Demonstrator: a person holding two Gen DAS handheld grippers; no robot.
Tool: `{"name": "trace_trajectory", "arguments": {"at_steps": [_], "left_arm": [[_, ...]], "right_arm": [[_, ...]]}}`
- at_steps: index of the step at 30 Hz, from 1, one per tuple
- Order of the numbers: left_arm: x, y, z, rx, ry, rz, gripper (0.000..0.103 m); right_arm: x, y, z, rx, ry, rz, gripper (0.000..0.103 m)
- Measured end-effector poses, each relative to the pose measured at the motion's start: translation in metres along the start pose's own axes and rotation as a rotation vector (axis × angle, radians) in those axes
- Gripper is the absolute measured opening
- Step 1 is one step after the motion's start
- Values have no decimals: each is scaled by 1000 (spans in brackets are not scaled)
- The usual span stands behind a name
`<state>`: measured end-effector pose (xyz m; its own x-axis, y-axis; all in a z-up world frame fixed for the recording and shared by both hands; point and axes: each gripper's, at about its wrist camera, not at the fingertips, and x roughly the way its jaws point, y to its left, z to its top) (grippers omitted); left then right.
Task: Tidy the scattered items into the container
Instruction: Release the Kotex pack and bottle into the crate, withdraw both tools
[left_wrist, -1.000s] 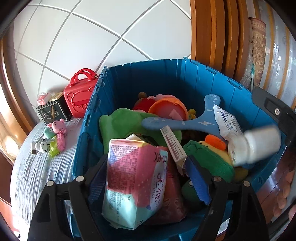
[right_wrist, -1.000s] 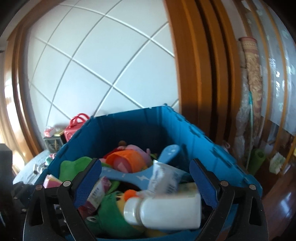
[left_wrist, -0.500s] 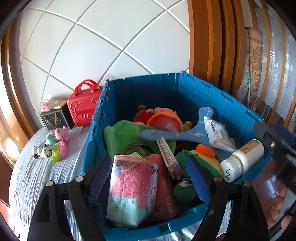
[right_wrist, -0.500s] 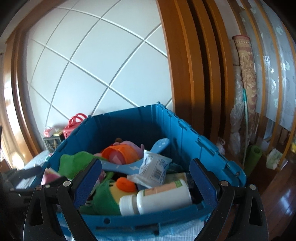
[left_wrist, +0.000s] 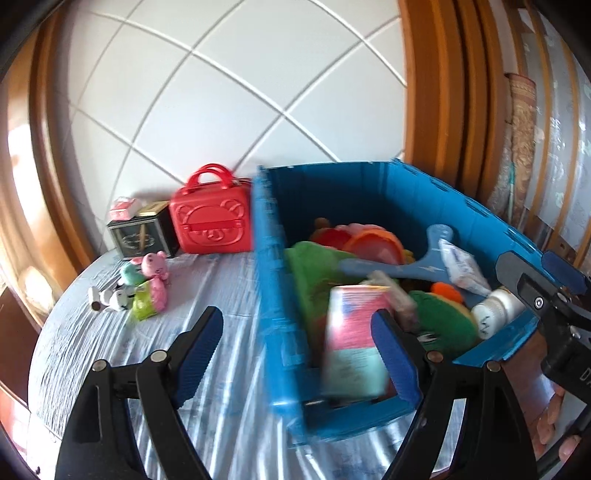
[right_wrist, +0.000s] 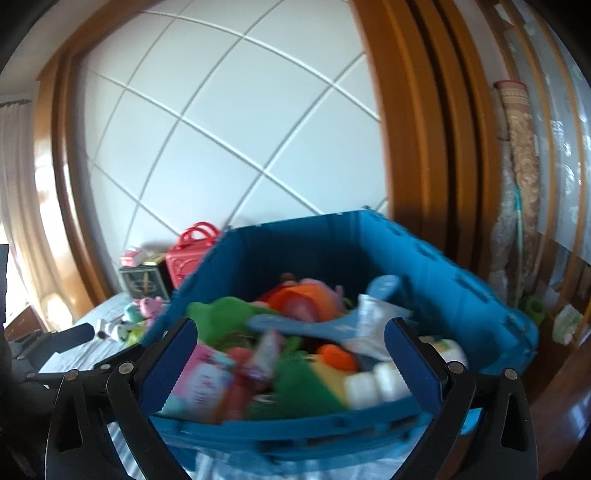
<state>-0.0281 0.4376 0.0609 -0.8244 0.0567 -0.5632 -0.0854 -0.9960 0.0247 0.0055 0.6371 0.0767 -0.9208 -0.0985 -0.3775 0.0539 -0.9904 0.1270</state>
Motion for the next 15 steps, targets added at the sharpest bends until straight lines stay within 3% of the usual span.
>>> {"name": "trace_trajectory", "arguments": {"at_steps": [7, 15], "left_arm": [[-13, 112, -21, -77, -5, 29, 82], [-21, 278, -57, -85, 4, 97, 82]], "right_arm": [[9, 116, -4, -86, -6, 56, 103], [28, 286, -36, -135, 32, 27, 103]]}}
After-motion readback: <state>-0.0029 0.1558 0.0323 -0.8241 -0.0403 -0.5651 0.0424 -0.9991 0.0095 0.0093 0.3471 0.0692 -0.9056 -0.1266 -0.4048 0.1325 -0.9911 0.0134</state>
